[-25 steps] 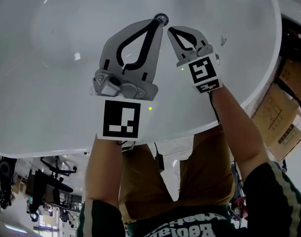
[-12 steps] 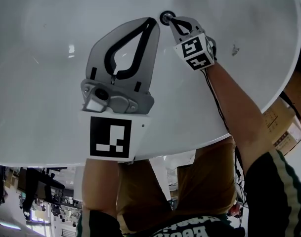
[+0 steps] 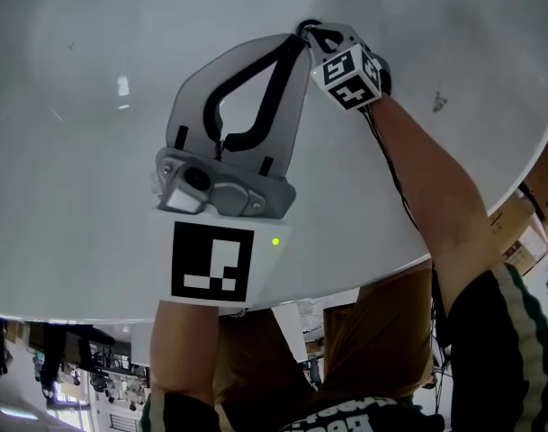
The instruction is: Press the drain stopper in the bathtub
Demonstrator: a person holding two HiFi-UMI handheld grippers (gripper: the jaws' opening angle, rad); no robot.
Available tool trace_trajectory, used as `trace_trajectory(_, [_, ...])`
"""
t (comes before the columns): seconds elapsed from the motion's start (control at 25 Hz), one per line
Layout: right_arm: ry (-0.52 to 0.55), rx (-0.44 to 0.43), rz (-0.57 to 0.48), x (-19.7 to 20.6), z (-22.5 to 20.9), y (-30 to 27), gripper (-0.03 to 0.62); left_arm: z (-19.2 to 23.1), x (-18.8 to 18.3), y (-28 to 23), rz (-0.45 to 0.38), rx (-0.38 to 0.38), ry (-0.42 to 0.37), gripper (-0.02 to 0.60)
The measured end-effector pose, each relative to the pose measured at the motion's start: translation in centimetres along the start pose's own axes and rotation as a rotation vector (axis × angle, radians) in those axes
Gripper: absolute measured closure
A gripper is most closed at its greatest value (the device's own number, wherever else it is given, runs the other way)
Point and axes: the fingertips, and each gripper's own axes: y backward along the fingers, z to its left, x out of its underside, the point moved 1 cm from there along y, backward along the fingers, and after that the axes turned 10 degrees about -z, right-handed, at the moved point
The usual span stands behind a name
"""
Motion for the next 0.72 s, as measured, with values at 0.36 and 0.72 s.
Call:
trace_trajectory(0.36, [-0.039,0.001,0.116,2.9,-0.4,-1.7,0.585,1.6,1.3,0.6,0.026,-0.025,0.034,0.580])
trace_trajectory(0.72, [-0.024,-0.030,0.152,3.3,0.4,-2.7,0.585,2.1,2.7,0.6,0.049,-0.044,0.067,0.580])
